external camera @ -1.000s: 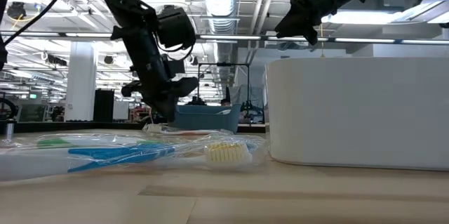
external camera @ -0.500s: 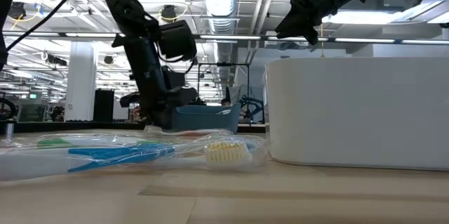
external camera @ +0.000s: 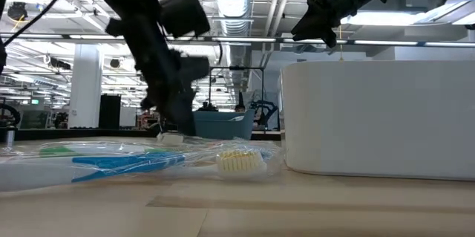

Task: Pick & Place Toothbrushes
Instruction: Put the orange toothbrush into the black bin

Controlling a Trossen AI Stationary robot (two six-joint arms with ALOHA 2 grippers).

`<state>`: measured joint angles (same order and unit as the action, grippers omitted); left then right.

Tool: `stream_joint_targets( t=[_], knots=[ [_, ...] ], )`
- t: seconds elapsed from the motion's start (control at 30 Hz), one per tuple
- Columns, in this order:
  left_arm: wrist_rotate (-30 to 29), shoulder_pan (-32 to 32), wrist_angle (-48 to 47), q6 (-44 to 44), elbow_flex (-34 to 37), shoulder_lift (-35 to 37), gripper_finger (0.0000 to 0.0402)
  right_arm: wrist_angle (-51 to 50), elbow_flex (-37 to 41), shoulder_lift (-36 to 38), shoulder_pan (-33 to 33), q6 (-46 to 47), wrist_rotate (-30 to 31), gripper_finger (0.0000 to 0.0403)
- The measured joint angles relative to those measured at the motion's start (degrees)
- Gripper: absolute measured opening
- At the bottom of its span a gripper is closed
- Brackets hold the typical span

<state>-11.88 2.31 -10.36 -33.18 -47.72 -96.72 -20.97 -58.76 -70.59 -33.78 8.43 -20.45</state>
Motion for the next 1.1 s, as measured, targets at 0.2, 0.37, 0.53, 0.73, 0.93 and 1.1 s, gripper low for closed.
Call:
stream_joint_targets(
  t=[0.2, 0.37, 0.53, 0.73, 0.93, 1.1],
  knots=[
    [-4.88, -0.92, 4.3, 4.0, 0.0, 5.93, 0.0002, -0.42, 0.0, 0.0, 0.0, 0.02, -0.02, 0.0087],
    [-4.86, 0.72, 7.74, 10.36, -0.04, 9.49, 0.0008, -1.3, 0.01, 0.0, 0.0, 0.0, -0.03, 0.0087],
    [2.11, 3.63, 8.56, 13.63, -0.04, 9.3, 0.0031, -1.29, 0.0, 0.0, 0.0, 0.0, -0.02, 0.0087],
    [11.1, 4.81, 8.8, 13.78, 0.0, 5.81, 0.0102, -1.27, 0.01, 0.0, 0.0, 0.0, -0.02, 0.0087],
    [12.3, 2.96, 9.25, 16.81, 0.0, 2.41, 0.0167, -1.27, 0.0, 0.0, 0.0, 0.02, -0.02, 0.0087],
    [14.55, 1.7, 9.22, 17.22, 0.0, 0.99, 0.0191, -2.07, 0.02, 0.0, 0.01, 0.02, -0.03, 0.0087]
  ],
)
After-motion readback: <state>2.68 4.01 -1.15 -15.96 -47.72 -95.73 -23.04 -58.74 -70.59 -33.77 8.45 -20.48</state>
